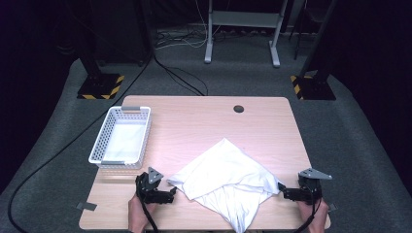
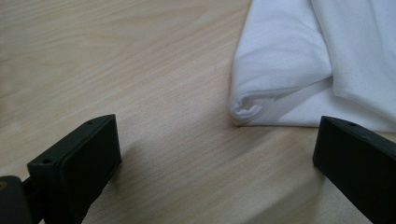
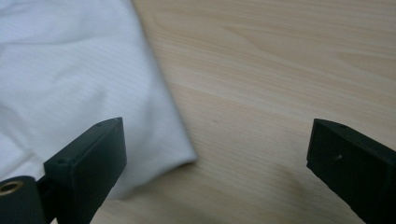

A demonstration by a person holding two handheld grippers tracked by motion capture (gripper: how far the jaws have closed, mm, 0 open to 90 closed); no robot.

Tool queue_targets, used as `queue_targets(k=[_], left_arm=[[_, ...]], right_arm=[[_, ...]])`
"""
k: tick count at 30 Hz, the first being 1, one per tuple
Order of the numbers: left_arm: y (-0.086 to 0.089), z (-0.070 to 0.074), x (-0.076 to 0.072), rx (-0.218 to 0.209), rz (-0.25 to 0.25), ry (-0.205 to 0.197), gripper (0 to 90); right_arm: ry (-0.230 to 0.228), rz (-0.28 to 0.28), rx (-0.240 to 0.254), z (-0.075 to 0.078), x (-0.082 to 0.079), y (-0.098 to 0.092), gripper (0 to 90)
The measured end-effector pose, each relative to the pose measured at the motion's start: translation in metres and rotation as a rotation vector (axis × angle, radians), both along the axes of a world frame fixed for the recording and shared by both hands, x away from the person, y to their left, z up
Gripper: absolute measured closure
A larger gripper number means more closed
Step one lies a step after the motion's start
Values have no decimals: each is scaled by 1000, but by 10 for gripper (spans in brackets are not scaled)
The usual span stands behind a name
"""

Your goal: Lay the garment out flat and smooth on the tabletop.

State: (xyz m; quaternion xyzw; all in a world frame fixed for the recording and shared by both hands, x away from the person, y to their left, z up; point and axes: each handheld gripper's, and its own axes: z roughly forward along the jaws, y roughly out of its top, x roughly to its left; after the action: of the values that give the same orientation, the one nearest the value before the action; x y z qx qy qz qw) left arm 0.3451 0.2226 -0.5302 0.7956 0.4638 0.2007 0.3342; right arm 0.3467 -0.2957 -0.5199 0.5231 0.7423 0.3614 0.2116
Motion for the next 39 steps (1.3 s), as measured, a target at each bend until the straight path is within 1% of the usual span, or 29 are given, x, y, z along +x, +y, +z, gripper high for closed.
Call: queue_targets(k=[1, 3, 4, 5, 6, 7, 8, 9, 10, 11, 12, 13, 14, 15, 16, 18, 19, 20, 21, 22, 23, 24, 26, 27, 29, 32, 34, 37, 39], left_arm=[[0, 0, 0, -3, 2, 1, 7], [0, 0, 1, -5, 3, 4, 6], [0, 0, 1, -9, 6, 5, 5], [0, 0, 1, -9, 6, 5, 4], [1, 0, 3, -32, 4, 7, 5], [1, 0, 3, -32, 4, 7, 5], [2, 0, 3, -40, 9, 5, 5], [3, 1, 4, -45, 9, 7, 5], [2, 1, 6, -41, 19, 7, 2], [2, 1, 6, -41, 19, 7, 3], [2, 1, 7, -39, 21, 2, 3], [1, 1, 8, -37, 28, 3, 3], [0, 0, 9, -30, 28, 10, 3], [-2, 0, 10, -9, 34, 11, 1], [-2, 0, 11, -7, 38, 11, 1], [-3, 0, 12, -6, 39, 11, 1], [-3, 0, 12, -6, 40, 11, 1], [-3, 0, 12, -6, 40, 11, 1], [-3, 0, 12, -7, 40, 10, 1], [-3, 0, 12, -7, 40, 10, 1], [-3, 0, 12, -6, 40, 11, 1], [-3, 0, 12, -5, 39, 11, 1], [-3, 0, 12, -5, 39, 11, 2], [-3, 0, 12, -5, 40, 10, 1], [-2, 0, 12, -4, 44, 11, 2], [-3, 0, 12, -8, 51, 9, 2], [-2, 0, 12, -8, 54, 9, 2], [-2, 0, 12, -8, 59, 8, 3], [-2, 0, 11, -4, 63, 6, 5]], right_arm=[[-7, 7, 13, 4, -3, 4, 45], [-24, 34, 9, 11, -6, 16, 56], [-31, 72, -9, 19, -7, 31, 72], [-31, 72, -9, 19, -7, 31, 72], [-36, 118, -10, 28, -5, 48, 98], [-36, 118, -10, 28, -5, 48, 98], [-34, 135, -8, 30, -3, 55, 105], [-36, 164, -3, 34, -2, 65, 113], [-33, 232, -14, 40, 2, 91, 138], [-33, 232, -14, 40, 2, 91, 138], [-31, 255, -22, 42, 4, 100, 146], [-17, 312, -50, 42, 8, 123, 174], [-17, 312, -50, 42, 8, 123, 174], [-4, 334, -71, 41, 10, 135, 184], [36, 364, -104, 37, 16, 156, 239], [55, 386, -115, 32, 19, 169, 283], [55, 386, -115, 32, 19, 169, 283], [66, 400, -122, 30, 20, 175, 309], [89, 412, -146, 23, 23, 185, 390], [89, 412, -146, 23, 23, 185, 390], [102, 412, -151, 21, 23, 188, 437], [105, 405, -165, 18, 25, 190, 515], [98, 393, -174, 17, 25, 190, 623], [89, 386, -162, 17, 25, 188, 708], [73, 380, -147, 19, 25, 184, 810], [36, 366, -170, 24, 24, 178, 845], [9, 336, -191, 31, 24, 171, 847], [-17, 259, -192, 44, 29, 148, 847], [-19, 187, -213, 50, 33, 130, 843]])
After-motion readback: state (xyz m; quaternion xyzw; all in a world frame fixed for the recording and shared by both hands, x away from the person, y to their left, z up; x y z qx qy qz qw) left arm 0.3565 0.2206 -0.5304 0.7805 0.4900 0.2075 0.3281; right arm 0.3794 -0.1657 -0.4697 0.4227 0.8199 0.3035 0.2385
